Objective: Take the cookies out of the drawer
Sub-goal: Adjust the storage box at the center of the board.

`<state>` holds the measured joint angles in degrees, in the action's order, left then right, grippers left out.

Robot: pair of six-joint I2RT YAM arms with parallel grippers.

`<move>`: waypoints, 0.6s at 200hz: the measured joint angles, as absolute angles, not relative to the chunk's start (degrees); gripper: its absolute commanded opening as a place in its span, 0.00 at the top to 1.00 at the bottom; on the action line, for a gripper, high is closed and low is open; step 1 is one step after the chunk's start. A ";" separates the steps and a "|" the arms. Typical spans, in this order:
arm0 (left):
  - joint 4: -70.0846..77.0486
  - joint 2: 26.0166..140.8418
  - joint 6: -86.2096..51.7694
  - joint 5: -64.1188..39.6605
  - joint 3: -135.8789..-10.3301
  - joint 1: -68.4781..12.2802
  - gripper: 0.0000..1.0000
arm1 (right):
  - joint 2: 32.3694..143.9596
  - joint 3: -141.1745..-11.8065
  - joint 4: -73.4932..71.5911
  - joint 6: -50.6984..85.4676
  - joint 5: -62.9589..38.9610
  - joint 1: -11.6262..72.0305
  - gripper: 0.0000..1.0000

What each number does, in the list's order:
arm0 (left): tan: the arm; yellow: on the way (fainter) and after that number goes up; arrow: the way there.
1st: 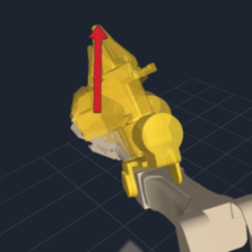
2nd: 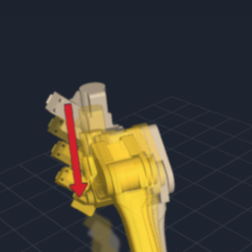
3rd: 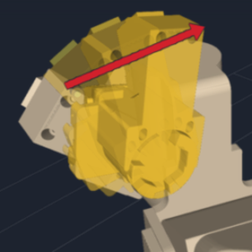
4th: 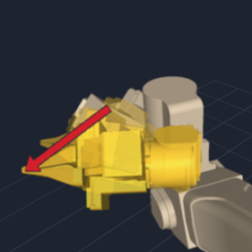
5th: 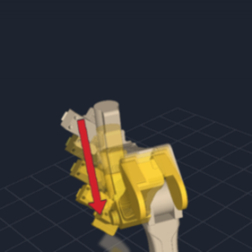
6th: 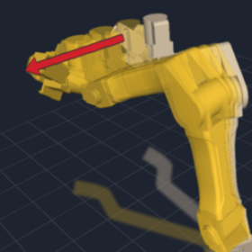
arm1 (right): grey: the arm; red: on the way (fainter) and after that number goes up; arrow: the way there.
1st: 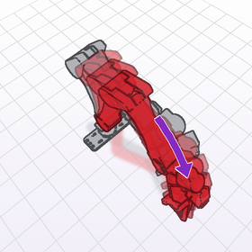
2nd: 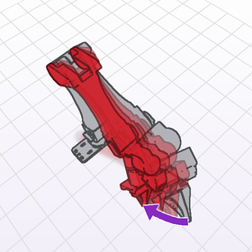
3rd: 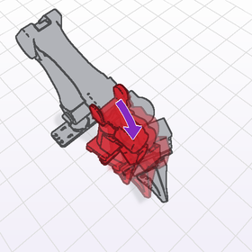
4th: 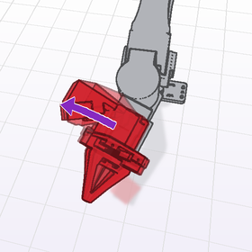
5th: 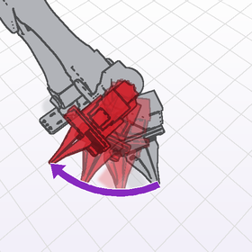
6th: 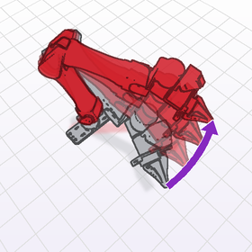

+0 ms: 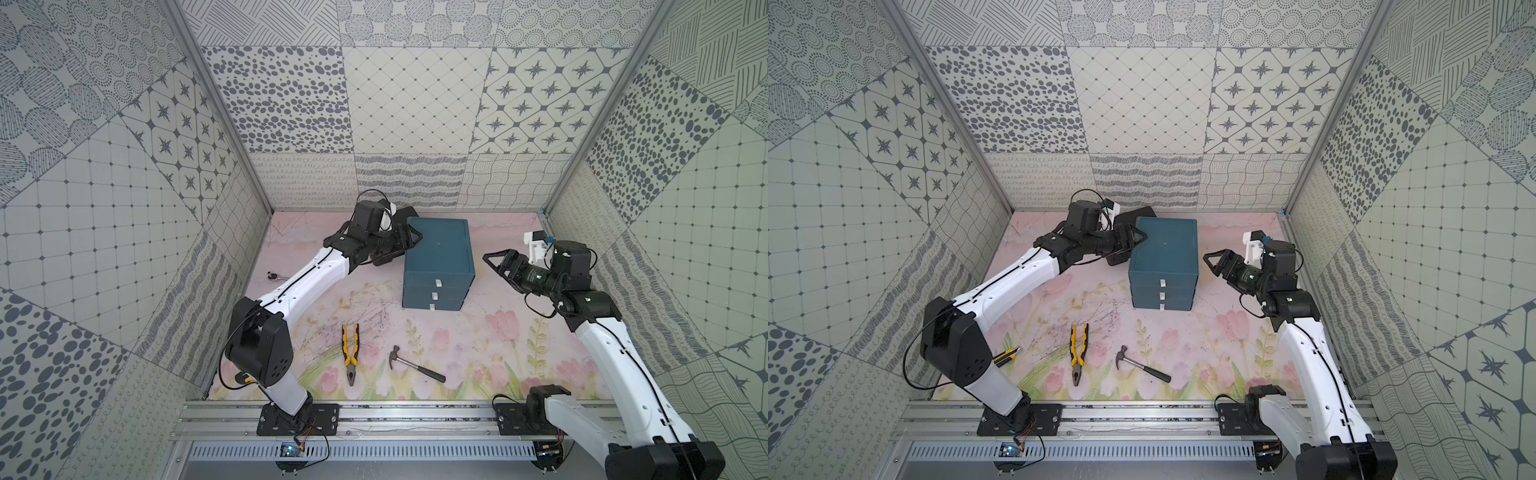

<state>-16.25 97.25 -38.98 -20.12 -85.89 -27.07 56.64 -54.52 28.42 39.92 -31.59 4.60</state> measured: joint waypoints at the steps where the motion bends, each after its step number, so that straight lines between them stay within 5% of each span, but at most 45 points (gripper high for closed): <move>1: -16.49 97.43 -38.98 -20.03 -86.11 -27.09 0.38 | 56.66 -54.52 28.38 39.92 -31.55 4.67 0.18; 81: -23.64 105.21 -33.15 -17.21 -95.59 -28.80 0.65 | 55.53 -51.27 28.21 40.07 -28.47 6.22 0.21; 120: -23.79 108.84 -31.66 -17.47 -99.81 -29.50 0.67 | 50.87 -49.25 30.02 39.97 -26.24 6.42 0.22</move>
<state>-23.79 108.84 -31.66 -17.47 -99.81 -29.50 50.87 -49.25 30.02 39.97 -26.24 6.42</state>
